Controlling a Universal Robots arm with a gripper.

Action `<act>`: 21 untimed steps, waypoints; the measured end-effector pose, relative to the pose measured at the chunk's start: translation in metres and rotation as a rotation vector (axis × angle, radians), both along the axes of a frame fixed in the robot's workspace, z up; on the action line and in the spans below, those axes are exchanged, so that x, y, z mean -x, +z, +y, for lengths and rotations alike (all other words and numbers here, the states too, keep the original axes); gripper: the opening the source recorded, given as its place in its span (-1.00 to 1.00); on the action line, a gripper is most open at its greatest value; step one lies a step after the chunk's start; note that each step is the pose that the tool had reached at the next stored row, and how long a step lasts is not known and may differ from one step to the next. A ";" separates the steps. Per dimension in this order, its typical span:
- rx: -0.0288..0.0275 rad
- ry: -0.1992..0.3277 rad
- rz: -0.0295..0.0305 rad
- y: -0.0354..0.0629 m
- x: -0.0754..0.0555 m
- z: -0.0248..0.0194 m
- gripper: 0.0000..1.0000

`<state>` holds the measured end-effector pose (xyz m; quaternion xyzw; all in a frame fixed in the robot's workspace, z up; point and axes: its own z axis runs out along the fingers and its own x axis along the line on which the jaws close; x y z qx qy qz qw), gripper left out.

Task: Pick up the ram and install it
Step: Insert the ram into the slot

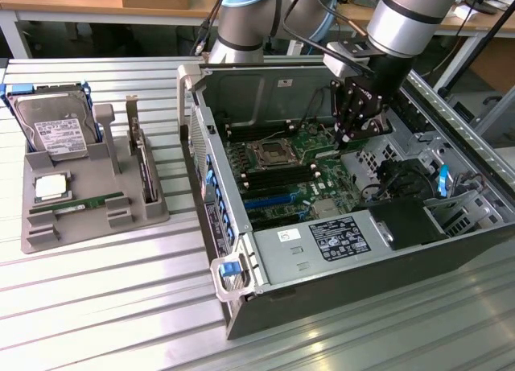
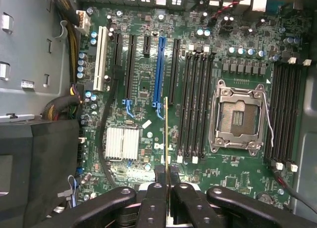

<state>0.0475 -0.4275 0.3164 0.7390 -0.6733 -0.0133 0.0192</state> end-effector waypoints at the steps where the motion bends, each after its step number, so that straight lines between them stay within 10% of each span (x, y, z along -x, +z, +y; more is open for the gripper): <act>1: 0.0000 0.000 0.0000 -0.0002 0.000 0.0000 -0.76; 21: 0.0001 0.000 0.0000 -0.0085 -0.001 0.0000 -0.76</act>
